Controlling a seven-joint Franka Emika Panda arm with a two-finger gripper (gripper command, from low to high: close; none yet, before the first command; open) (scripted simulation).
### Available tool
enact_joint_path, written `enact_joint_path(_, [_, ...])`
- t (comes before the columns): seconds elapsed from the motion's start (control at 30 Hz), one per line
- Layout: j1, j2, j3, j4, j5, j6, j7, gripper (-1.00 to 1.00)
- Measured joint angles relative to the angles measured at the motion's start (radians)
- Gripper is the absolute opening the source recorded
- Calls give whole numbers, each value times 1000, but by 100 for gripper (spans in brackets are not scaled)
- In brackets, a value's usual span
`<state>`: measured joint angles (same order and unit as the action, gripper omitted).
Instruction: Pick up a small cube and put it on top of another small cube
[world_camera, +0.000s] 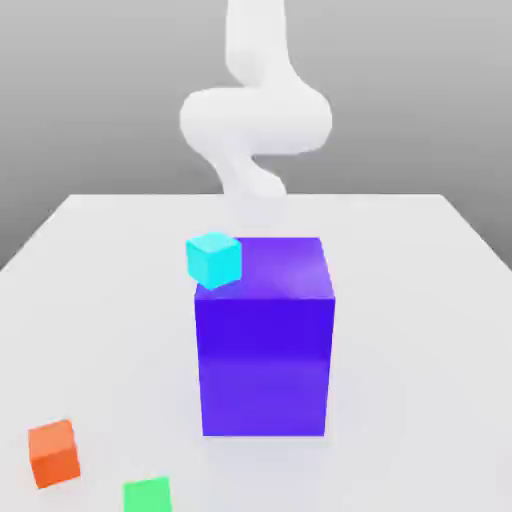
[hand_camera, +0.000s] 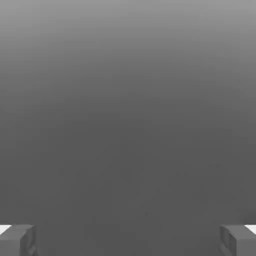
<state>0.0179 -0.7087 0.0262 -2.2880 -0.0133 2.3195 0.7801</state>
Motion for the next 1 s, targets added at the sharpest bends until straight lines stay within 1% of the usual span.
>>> enact_joint_path(0.57, [133,622,186,82,-124,132,-111,0])
enact_joint_path(1.0, [283,1095,267,144,-230,231,-187,0])
